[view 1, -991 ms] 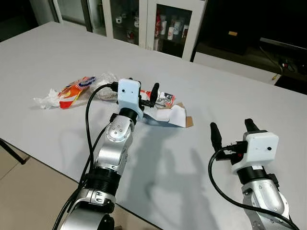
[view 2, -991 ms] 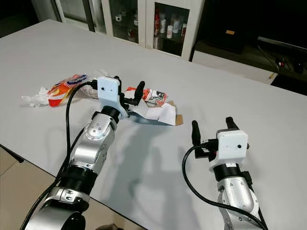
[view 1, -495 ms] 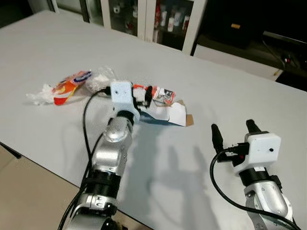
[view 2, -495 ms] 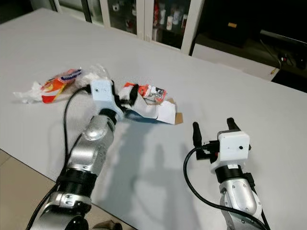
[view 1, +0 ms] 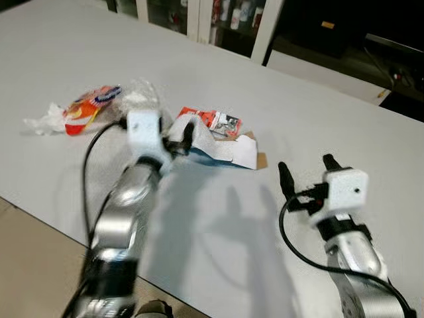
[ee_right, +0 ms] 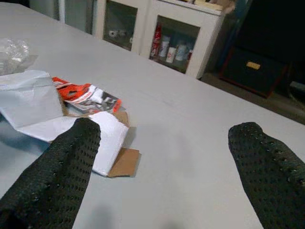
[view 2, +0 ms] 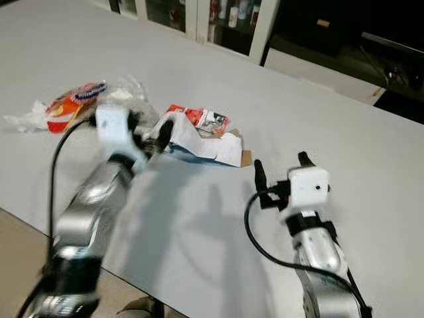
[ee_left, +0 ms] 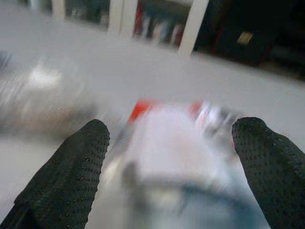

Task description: Picking trash to rubbish bin

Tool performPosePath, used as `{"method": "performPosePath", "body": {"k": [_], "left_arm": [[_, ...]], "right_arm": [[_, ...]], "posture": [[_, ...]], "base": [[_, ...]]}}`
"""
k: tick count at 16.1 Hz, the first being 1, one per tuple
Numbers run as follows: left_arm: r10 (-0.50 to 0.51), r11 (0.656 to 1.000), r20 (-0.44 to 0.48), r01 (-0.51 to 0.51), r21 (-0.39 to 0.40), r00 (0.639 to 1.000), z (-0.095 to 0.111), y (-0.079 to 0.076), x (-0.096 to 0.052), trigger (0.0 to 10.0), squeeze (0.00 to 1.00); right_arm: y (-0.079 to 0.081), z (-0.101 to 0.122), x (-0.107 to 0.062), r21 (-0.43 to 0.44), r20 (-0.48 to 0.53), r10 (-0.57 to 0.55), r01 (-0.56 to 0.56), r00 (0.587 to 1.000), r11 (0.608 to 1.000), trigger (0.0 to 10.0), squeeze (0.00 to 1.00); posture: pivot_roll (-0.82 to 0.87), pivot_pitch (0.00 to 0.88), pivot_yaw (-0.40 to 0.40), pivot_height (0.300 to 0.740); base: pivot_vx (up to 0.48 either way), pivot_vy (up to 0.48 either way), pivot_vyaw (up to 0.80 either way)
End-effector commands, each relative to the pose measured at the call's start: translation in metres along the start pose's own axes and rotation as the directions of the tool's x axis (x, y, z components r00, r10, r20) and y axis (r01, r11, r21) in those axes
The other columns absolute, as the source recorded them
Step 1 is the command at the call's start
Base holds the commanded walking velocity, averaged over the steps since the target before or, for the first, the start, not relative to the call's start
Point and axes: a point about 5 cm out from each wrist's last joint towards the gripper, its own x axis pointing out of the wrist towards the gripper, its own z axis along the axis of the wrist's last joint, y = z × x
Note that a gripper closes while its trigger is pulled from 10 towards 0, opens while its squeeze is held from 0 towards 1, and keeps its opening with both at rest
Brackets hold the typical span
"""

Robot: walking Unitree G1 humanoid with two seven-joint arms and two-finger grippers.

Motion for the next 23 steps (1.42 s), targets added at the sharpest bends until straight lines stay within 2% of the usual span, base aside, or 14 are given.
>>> {"method": "performPosePath", "body": {"k": [1,4,7,8,12,14,18,23], "left_arm": [[-0.040,0.999,-0.006,0.040,0.004,0.999,-0.004,-0.005,-0.009,10.0,0.00],[-0.046,0.999,-0.007,0.046,0.001,0.999,-0.003,-0.001,-0.022,10.0,0.00],[-0.055,0.998,-0.006,0.055,0.001,0.998,-0.001,-0.001,-0.027,10.0,0.00],[-0.059,0.998,-0.010,0.059,-0.025,0.998,-0.005,-0.002,-0.029,10.0,0.00],[-0.095,0.988,-0.047,0.088,-0.124,0.994,-0.022,-0.016,-0.021,10.0,0.00],[-0.149,0.980,-0.063,0.139,-0.139,0.987,-0.028,-0.026,-0.015,10.0,0.00],[-0.243,0.959,-0.085,0.226,-0.173,0.966,-0.040,-0.043,-0.003,10.0,0.00],[-0.244,0.954,-0.070,0.227,-0.193,0.967,-0.048,-0.048,0.018,10.0,0.00]], "right_arm": [[0.002,-0.004,0.003,0.003,-0.008,0.030,-0.030,1.000,1.000,10.0,0.00],[0.001,-0.004,0.013,-0.006,0.001,0.062,-0.062,0.998,0.998,10.0,0.00],[0.005,-0.005,0.019,-0.001,0.004,0.091,-0.091,0.996,0.996,10.0,0.00],[0.009,-0.006,0.021,0.002,0.005,0.112,-0.112,0.994,0.994,10.0,0.00],[0.008,-0.003,0.024,-0.009,0.016,0.120,-0.120,0.993,0.993,10.0,0.00],[0.001,-0.002,0.022,-0.024,0.018,0.093,-0.092,0.996,0.995,10.0,0.00],[-0.002,0.000,0.012,-0.029,0.022,0.046,-0.045,0.999,0.999,10.0,0.00],[-0.012,0.003,-0.001,-0.051,0.012,-0.010,0.011,1.000,0.999,10.0,0.00]], "posture": [[0.25,0.191,-0.123,0.740],[0.29,0.199,-0.145,0.740],[0.32,0.207,-0.164,0.740],[0.32,0.204,-0.171,0.740],[0.32,0.199,-0.176,0.740],[0.26,0.182,-0.159,0.740],[0.20,0.176,-0.134,0.740],[0.12,0.178,-0.121,0.740]], "base": [[0.000,0.000,0.00],[0.000,0.000,0.00],[0.000,0.000,0.00],[0.000,0.000,0.00],[0.000,0.000,0.00],[0.000,0.000,0.00],[0.000,0.000,0.00],[0.000,0.000,0.00]]}}
